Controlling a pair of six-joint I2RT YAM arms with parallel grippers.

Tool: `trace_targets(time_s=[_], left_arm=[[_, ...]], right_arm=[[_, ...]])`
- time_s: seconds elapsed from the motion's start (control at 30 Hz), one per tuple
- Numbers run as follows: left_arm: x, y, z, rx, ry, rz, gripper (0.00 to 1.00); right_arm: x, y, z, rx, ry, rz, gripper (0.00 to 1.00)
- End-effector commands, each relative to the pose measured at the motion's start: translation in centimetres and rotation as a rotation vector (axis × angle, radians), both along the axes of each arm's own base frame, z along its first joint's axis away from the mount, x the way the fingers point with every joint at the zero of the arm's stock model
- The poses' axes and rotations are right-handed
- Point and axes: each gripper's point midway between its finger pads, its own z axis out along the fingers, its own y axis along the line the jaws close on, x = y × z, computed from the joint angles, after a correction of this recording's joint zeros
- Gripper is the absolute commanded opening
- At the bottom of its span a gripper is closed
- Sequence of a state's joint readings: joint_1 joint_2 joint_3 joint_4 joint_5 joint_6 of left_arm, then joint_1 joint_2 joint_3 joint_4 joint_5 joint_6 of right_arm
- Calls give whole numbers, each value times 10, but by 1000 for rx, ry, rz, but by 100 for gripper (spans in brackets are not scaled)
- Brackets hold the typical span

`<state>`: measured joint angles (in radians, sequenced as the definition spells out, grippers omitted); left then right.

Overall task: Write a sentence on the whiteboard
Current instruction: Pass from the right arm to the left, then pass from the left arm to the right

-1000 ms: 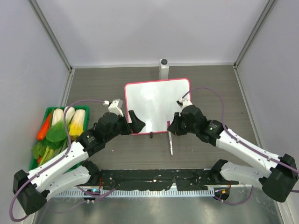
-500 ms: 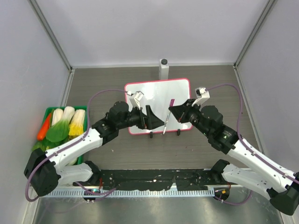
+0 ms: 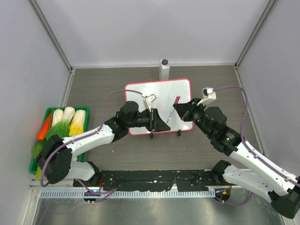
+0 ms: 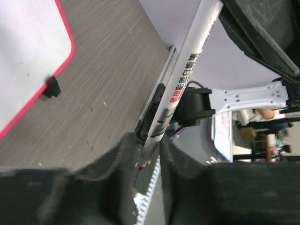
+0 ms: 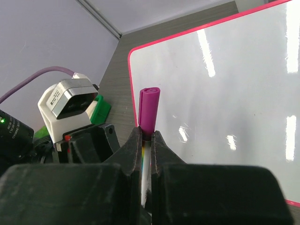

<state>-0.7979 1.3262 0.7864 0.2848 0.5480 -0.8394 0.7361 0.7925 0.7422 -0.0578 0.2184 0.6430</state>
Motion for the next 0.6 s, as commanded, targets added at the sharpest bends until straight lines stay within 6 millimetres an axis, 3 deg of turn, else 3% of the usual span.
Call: trace_targets(time_s=[0.0, 0.07, 0.1, 0.17, 0.23, 0.27, 0.33, 0.4, 0.57], left_arm=[[1, -12, 34, -90, -64, -40, 20], [2, -12, 36, -92, -65, -38, 0], [3, -12, 36, -92, -64, -32, 0], [2, -9, 36, -89, -63, -21, 0], [0, -4, 36, -80, -65, -4, 0], [1, -1, 36, -73, -72, 7, 0], [0, 6, 33, -44, -73, 35, 0], [-1, 14, 33, -17, -79, 58, 0], [-2, 36, 31, 62, -111, 126, 0]], right_arm=[[6, -2, 27, 71, -47, -28, 1], [6, 0, 27, 68, -47, -17, 1], [6, 0, 30, 69, -51, -17, 2], [6, 0, 28, 57, -50, -9, 14], [3, 0, 25, 41, -48, 3, 33], [3, 0, 20, 21, -39, 8, 51], [2, -2, 11, -4, -12, 7, 73], [0, -2, 5, -24, 5, 18, 85], [-9, -6, -7, -56, 10, 49, 97]])
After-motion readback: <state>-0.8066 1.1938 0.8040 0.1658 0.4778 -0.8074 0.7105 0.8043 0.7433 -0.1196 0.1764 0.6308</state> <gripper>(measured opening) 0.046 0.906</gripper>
